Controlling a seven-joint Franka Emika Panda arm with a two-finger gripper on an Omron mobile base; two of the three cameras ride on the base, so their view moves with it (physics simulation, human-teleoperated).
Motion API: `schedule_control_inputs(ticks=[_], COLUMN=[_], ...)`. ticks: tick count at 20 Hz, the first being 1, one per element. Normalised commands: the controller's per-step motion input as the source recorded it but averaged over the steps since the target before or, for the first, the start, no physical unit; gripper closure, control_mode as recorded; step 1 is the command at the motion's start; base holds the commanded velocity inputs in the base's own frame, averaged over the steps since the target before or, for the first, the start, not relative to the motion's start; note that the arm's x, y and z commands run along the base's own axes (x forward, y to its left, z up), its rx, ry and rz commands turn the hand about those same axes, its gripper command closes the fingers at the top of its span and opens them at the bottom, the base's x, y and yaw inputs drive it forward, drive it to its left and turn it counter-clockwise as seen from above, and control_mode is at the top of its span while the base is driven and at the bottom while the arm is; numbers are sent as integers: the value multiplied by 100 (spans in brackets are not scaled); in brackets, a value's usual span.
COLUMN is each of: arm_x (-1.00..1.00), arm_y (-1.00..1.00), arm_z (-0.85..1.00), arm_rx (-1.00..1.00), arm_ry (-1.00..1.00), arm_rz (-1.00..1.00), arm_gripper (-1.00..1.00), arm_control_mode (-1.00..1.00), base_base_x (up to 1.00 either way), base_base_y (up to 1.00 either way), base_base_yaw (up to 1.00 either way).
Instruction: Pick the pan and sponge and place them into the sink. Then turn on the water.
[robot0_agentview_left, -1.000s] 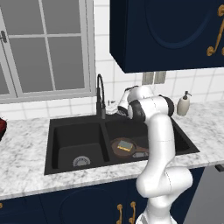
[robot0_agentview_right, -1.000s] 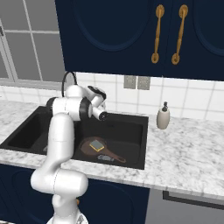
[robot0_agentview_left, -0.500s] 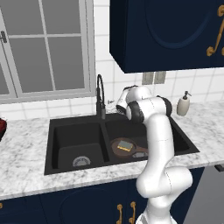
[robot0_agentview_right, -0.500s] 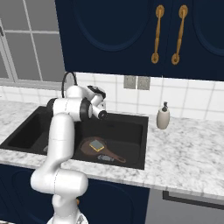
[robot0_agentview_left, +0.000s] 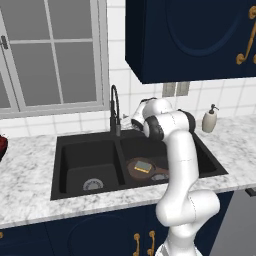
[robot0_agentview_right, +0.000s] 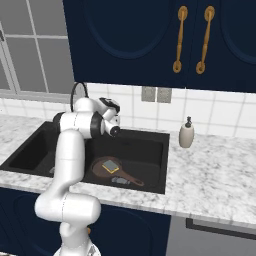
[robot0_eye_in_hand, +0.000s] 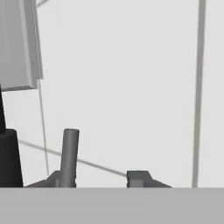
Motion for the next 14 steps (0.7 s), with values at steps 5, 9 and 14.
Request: schedule_control_inputs(ticks=[5, 9, 14], arm_x=[45, 45, 56], arm_y=[0, -12, -34], arm_z=[-9, -12, -18], arm_rx=[0, 0, 4], arm_ry=[0, 0, 0], arm_rz=[0, 0, 0], arm_gripper=[100, 100, 100], arm_control_mode=[-100, -100, -100], base_base_x=[0, 0, 0], base_base_y=[0, 0, 0], base_base_yaw=[0, 0, 0])
